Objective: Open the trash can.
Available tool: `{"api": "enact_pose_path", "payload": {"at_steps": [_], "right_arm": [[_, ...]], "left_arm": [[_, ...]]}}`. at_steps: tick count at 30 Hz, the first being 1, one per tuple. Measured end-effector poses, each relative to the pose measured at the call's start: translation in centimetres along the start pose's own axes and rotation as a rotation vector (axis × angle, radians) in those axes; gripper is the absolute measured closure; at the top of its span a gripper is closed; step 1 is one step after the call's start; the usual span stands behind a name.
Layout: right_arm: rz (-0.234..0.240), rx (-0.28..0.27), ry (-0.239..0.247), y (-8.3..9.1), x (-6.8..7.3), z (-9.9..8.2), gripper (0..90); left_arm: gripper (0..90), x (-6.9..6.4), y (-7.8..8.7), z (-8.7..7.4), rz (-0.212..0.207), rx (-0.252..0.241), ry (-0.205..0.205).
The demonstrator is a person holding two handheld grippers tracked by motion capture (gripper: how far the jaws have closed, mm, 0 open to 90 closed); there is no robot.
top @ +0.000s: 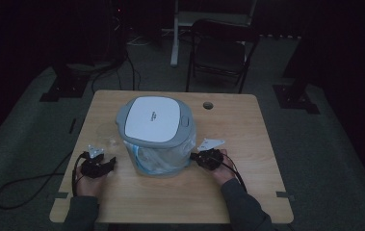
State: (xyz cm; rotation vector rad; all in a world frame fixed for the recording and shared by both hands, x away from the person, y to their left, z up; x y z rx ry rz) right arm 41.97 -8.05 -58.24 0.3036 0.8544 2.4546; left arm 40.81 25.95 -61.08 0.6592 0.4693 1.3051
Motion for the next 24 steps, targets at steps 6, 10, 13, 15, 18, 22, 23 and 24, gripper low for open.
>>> {"api": "enact_pose_path", "payload": {"at_steps": [6, 10, 13, 15, 18, 22, 23, 24], "right_arm": [[0.003, -0.01, -0.007, -0.11, -0.2, 0.08, 89.9], [0.012, -0.018, -0.001, -0.36, -0.05, 0.27, 89.9], [0.019, -0.018, -0.004, -0.57, 0.13, 0.33, 89.9], [0.023, -0.02, -0.007, -0.65, 0.11, 0.32, 90.0], [0.018, -0.016, 0.002, -0.68, 0.16, 0.27, 90.0], [0.007, -0.009, 0.025, -0.83, 0.38, 0.2, 90.0], [0.007, -0.009, 0.025, -0.83, 0.38, 0.2, 90.0], [0.007, -0.007, 0.028, -0.9, 0.41, 0.17, 90.0]], "left_arm": [[45.6, 0.0, 0.0, 0.0, -0.001, 0.0, -0.001], [45.6, 0.0, 0.0, 0.0, -0.001, 0.0, -0.001], [45.6, 0.0, 0.0, 0.0, -0.001, 0.0, -0.001], [45.6, -0.01, 0.0, 0.0, -0.002, 0.0, -0.001], [45.6, -0.02, 0.0, 0.0, -0.003, 0.0, -0.002], [45.6, -0.03, 0.0, 0.0, -0.003, -0.001, -0.002], [45.6, -0.03, 0.0, 0.0, -0.003, -0.001, -0.002], [45.6, -0.04, -0.01, 0.01, -0.003, -0.002, -0.001]]}}
Point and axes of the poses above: each handheld gripper's, and its own axes: y roughly backward along the jaws, z roughly out of its top, x roughly to its left, the point moved 10 cm from there along -y, roughly forward along the jaws, and after that the axes turned 3 degrees about z, right-handed, at the moved point
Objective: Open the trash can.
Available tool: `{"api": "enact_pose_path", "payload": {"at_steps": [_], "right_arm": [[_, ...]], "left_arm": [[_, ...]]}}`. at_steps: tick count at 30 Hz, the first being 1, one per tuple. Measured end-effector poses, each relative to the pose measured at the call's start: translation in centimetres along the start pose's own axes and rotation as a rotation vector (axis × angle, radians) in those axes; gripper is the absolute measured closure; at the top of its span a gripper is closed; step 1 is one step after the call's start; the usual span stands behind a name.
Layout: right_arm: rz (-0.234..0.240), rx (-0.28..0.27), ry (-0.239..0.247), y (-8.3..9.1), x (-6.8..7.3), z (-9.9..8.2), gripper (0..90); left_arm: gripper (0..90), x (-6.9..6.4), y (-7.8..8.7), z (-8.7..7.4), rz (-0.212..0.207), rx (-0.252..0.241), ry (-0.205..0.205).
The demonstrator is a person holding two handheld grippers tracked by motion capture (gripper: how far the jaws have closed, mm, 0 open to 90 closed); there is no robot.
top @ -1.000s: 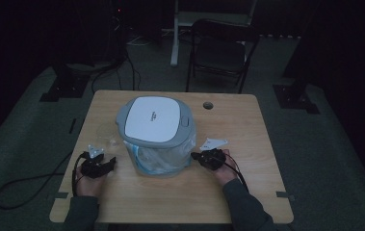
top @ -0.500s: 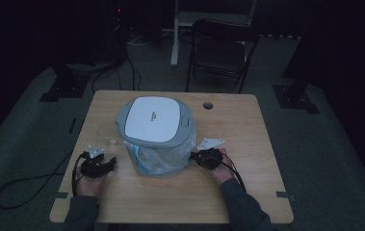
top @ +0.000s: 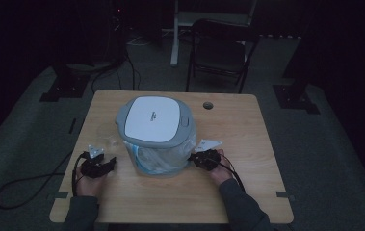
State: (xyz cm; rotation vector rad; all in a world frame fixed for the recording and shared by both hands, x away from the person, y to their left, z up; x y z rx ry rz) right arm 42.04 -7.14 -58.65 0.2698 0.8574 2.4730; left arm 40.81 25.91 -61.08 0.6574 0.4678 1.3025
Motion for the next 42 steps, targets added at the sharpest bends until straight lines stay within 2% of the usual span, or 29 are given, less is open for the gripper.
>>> {"api": "enact_pose_path", "payload": {"at_steps": [28, 42], "right_arm": [[0.012, 0.008, -0.005, -0.22, 0.05, -0.27, 90.0], [-0.009, 0.026, 0.003, -0.66, 0.07, -0.7, 90.0]], "left_arm": [[45.6, -0.02, 0.02, -0.01, -0.001, 0.001, -0.001], [45.6, -0.01, 0.01, 0.0, -0.003, 0.001, -0.002]]}}
Point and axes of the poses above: each handheld gripper's, and its own axes: y roughly backward along the jaws, z roughly out of its top, x roughly to its left, the point moved 10 cm from there along -y, roughly forward along the jaws, and after that the axes turned 3 degrees about z, right-handed, at the moved point
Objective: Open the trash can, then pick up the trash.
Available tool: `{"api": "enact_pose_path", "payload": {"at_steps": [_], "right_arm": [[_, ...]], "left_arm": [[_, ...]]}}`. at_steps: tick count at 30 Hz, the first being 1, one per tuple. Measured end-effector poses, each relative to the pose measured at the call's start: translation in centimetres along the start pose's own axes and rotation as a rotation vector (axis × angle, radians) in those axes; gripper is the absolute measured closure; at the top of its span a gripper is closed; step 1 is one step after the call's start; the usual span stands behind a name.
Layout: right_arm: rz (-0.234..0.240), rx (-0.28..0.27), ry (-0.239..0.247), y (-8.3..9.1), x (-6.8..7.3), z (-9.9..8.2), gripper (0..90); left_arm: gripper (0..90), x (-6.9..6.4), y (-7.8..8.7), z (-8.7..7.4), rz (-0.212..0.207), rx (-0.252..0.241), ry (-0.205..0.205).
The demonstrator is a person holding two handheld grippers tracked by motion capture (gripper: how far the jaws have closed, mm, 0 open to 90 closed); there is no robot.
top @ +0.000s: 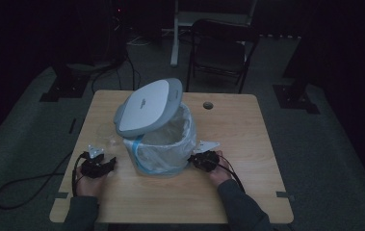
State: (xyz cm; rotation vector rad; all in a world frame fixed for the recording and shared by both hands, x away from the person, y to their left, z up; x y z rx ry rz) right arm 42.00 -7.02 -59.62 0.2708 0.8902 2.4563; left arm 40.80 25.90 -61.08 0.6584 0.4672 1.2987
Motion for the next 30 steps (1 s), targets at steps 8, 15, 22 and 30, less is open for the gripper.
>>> {"api": "enact_pose_path", "payload": {"at_steps": [8, 15, 22, 30], "right_arm": [[0.001, 0.016, 0.0, -0.28, 0.02, -0.24, 90.0], [0.01, 0.01, -0.01, -0.27, 0.0, -0.26, 90.0], [0.011, 0.009, -0.01, -0.27, 0.0, -0.26, 90.0], [0.009, 0.008, -0.01, -0.27, 0.01, -0.27, 90.0]], "left_arm": [[45.6, 0.0, 0.0, 0.0, -0.001, 0.001, -0.002], [45.7, 0.01, -0.03, 0.02, -0.002, -0.001, 0.001], [45.6, 0.01, -0.04, 0.01, -0.001, -0.001, -0.001], [45.6, -0.03, 0.02, -0.02, 0.0, -0.001, 0.001]]}}
Point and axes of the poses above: each handheld gripper's, and its own axes: y roughly backward along the jaws, z roughly out of its top, x roughly to its left, the point moved 10 cm from there along -y, roughly forward along the jaws, and after that the axes turned 3 degrees about z, right-handed, at the moved point
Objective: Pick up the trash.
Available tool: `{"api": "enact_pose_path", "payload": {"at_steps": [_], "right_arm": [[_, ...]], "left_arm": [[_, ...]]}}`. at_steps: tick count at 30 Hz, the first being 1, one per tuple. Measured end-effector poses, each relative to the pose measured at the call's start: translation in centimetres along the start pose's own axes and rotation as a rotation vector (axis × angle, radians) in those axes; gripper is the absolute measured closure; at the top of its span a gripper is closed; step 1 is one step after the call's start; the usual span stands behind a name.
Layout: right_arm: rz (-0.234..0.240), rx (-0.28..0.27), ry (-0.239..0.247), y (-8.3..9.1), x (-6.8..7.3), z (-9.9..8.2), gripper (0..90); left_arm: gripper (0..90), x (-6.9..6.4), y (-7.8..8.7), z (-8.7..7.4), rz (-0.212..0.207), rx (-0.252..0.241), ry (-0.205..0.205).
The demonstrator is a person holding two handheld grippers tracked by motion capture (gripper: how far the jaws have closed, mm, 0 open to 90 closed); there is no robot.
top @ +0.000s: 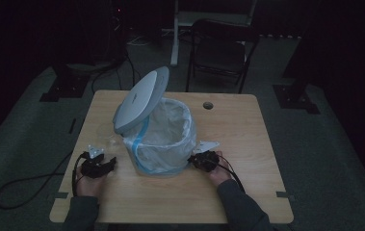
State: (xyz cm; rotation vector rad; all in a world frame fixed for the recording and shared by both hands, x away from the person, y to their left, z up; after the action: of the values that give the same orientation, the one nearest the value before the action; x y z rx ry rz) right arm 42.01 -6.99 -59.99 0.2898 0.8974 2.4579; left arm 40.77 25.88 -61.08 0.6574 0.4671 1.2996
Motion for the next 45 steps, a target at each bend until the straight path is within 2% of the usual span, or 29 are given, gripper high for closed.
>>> {"api": "enact_pose_path", "payload": {"at_steps": [7, 16, 18, 28, 38, 45], "right_arm": [[0.006, -0.005, -0.001, 0.0, -0.1, 0.0, 90.0], [0.006, -0.005, 0.0, 0.0, -0.1, 0.0, 90.0], [0.008, -0.005, 0.001, 0.0, -0.1, 0.0, 90.0], [0.01, -0.008, -0.001, 0.0, -0.1, 0.0, 90.0], [0.017, -0.009, -0.007, 0.0, -0.1, 0.0, 90.0], [0.018, -0.009, -0.008, 0.0, -0.1, 0.0, 90.0]], "left_arm": [[50.4, 0.1, 0.3, -0.1, -0.008, 0.016, 0.016], [52.9, 1.0, 2.0, 1.0, -0.041, -0.035, 0.088], [53.0, 1.1, 2.3, 1.2, -0.043, -0.039, 0.092], [53.3, 1.3, 3.7, 3.2, -0.039, -0.073, 0.061], [53.8, 2.7, 4.5, 5.5, -0.039, -0.111, 0.095], [53.7, 3.5, 4.7, 7.4, -0.025, -0.12, 0.095]]}}
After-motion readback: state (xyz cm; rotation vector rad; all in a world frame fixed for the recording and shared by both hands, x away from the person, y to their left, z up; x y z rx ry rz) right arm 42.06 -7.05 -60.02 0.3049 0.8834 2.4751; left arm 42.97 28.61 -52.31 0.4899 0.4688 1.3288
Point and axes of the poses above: each handheld gripper's, and its own axes: y roughly backward along the jaws, z roughly out of its top, x roughly to its left, the point moved 10 cm from there along -y, roughly forward along the jaws, and after that the axes turned 3 degrees about z, right-handed, at the moved point
